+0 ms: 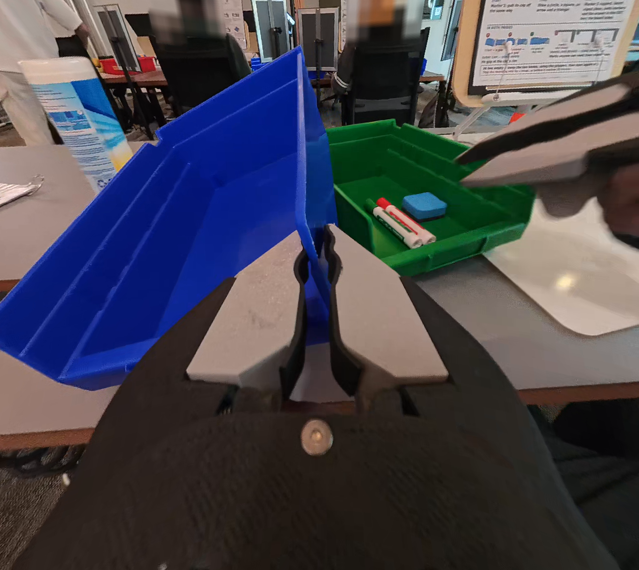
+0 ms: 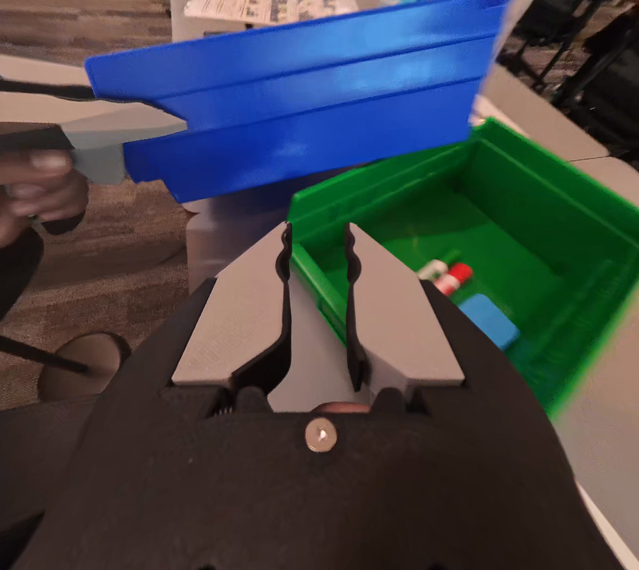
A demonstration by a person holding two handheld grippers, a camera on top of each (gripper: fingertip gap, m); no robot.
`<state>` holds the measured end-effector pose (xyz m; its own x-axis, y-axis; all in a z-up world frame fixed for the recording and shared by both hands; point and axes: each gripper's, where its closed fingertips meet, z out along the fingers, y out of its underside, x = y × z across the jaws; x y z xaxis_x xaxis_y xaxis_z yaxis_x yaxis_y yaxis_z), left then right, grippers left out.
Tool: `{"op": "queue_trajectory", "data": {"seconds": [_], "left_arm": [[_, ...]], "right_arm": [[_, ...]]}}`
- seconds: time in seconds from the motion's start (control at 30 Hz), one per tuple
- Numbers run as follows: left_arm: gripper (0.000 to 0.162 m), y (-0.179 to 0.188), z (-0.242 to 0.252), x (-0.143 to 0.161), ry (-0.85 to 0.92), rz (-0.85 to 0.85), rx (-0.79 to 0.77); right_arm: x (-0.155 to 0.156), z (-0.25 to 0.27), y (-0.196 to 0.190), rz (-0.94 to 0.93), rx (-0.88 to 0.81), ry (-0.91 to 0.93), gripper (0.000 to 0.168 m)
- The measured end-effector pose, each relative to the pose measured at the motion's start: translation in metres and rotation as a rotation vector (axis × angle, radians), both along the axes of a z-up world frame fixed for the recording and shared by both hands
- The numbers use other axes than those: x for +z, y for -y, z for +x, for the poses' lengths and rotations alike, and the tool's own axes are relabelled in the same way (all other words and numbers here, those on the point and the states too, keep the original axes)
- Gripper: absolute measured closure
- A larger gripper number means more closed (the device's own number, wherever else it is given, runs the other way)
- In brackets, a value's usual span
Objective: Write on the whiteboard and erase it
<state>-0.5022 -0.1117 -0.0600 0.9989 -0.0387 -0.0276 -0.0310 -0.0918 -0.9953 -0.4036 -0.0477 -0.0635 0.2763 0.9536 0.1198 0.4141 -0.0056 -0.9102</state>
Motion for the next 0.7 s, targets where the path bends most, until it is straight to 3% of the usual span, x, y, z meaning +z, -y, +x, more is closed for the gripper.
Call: {"op": "queue_trajectory", "data": {"seconds": [0.13,0.2,0.27,0.33,0.5,0.6,0.7], "left_arm": [[0.159,0.011,-0.011,-0.008,0.006,-0.012,0.025],[0.159,0.015,-0.013,-0.01,0.005,-0.016,0.03],[0.159,0.017,-0.014,-0.01,0.005,-0.019,0.033],[0.159,0.017,-0.013,-0.008,0.007,-0.022,0.036],[0.159,0.018,-0.006,0.003,-0.005,-0.021,0.044],[0.159,0.02,0.0,0.016,-0.018,-0.006,0.037],[0.159,0.021,0.009,0.03,-0.026,0.014,0.014]], "right_arm": [[0.021,0.108,-0.052,0.009,-0.186,-0.065,0.145],[0.01,0.167,-0.092,0.006,-0.336,-0.051,0.168],[-0.025,0.193,-0.112,-0.049,-0.369,0.044,0.168],[-0.063,0.184,-0.11,-0.158,-0.297,0.132,0.168],[-0.101,0.117,-0.091,-0.214,-0.147,0.162,0.168],[-0.119,0.089,-0.085,-0.129,-0.08,0.237,0.168],[-0.135,0.094,-0.102,-0.005,-0.155,0.376,0.168]]}}
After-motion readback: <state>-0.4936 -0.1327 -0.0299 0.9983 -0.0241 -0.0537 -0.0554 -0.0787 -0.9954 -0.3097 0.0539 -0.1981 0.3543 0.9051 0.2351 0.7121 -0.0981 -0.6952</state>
